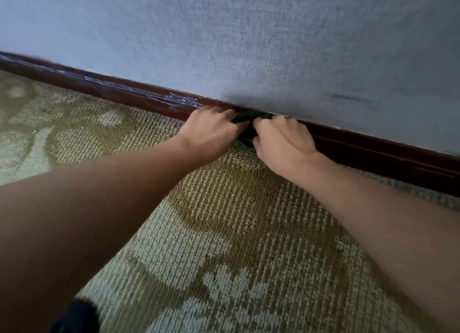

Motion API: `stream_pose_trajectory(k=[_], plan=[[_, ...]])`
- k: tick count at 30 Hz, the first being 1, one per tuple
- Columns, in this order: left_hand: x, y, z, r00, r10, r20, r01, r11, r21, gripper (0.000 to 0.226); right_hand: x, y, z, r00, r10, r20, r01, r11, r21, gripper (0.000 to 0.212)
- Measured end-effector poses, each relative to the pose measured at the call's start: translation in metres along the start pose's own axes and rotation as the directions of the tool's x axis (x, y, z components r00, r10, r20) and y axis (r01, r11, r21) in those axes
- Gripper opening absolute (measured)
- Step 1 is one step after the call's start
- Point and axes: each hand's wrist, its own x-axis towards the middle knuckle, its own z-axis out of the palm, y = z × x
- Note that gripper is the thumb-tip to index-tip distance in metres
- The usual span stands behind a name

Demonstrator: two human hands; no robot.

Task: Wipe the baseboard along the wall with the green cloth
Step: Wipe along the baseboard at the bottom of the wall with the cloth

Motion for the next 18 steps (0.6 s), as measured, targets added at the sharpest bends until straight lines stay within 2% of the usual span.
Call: stream_pose_trajectory(k=[5, 10, 13, 15, 18], plan=[[-0.003, -0.005, 0.01, 0.998, 0.042, -0.046, -0.046, 0.996, -0.081, 0.04, -0.002, -0.001, -0.005, 0.998, -0.011, 0.055, 0.014, 0.999, -0.048, 0.027], [-0.005, -0.009, 0.017, 0.992, 0.071, -0.106, -0.087, 0.985, -0.148, 0.038, 0.006, -0.008, -0.02, 0.977, -0.074, 0.198, 0.129, 0.951, -0.283, 0.02], [-0.005, -0.016, 0.024, 0.98, 0.111, -0.164, -0.133, 0.982, -0.13, 0.038, 0.009, -0.016, -0.023, 0.971, -0.076, 0.225, 0.166, 0.895, -0.414, 0.021], [-0.003, -0.024, 0.025, 0.97, 0.155, -0.187, -0.178, 0.978, -0.113, 0.038, 0.008, -0.021, -0.021, 0.981, -0.029, 0.193, 0.11, 0.9, -0.422, 0.027], [-0.001, -0.034, 0.028, 0.959, 0.199, -0.201, -0.222, 0.97, -0.1, 0.037, 0.003, -0.029, -0.013, 0.985, 0.084, 0.148, -0.028, 0.938, -0.345, 0.04]])
